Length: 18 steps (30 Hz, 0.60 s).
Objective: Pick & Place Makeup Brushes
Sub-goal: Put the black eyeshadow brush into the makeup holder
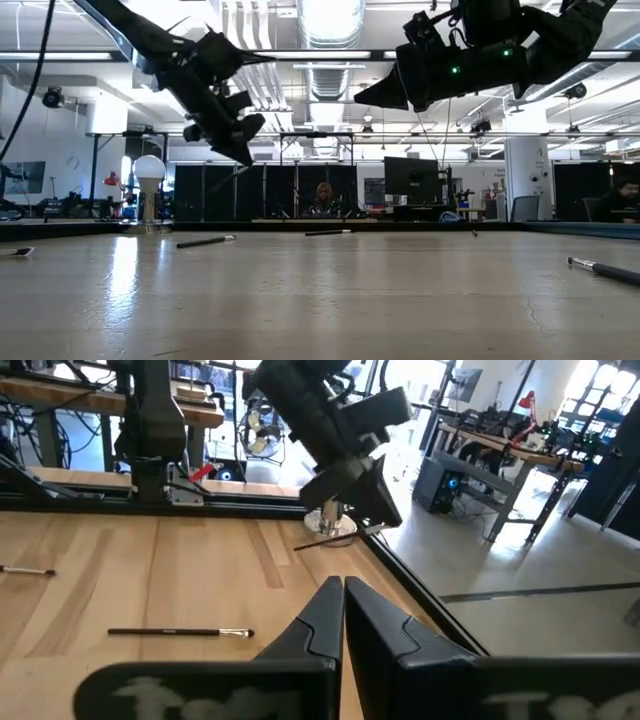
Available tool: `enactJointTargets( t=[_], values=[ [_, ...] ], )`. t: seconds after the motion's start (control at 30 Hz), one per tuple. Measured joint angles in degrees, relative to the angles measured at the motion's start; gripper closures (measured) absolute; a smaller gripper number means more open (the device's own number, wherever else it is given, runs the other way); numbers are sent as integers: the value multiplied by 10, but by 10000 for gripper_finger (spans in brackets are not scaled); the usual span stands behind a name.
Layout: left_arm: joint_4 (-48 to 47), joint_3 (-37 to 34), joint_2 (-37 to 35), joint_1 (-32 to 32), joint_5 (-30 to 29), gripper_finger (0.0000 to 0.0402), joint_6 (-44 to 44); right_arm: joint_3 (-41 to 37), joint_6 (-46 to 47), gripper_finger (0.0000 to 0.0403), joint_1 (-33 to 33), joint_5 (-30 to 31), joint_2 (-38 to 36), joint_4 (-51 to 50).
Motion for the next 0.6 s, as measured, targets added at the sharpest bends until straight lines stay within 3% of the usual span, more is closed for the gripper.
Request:
enactJointTargets(
  t=[0.17, 0.37, 0.6],
  values=[
    [62, -7, -7, -11, 46, 401, 12, 0, 0, 394, 0, 0, 0, 0],
    [345, -103, -9, -66, 139, 401, -10, 0, 0, 394, 0, -1, 0, -19],
    [610, -225, -9, -131, 155, 401, -15, 15, 57, 394, -6, -49, 31, -13]
  ],
)
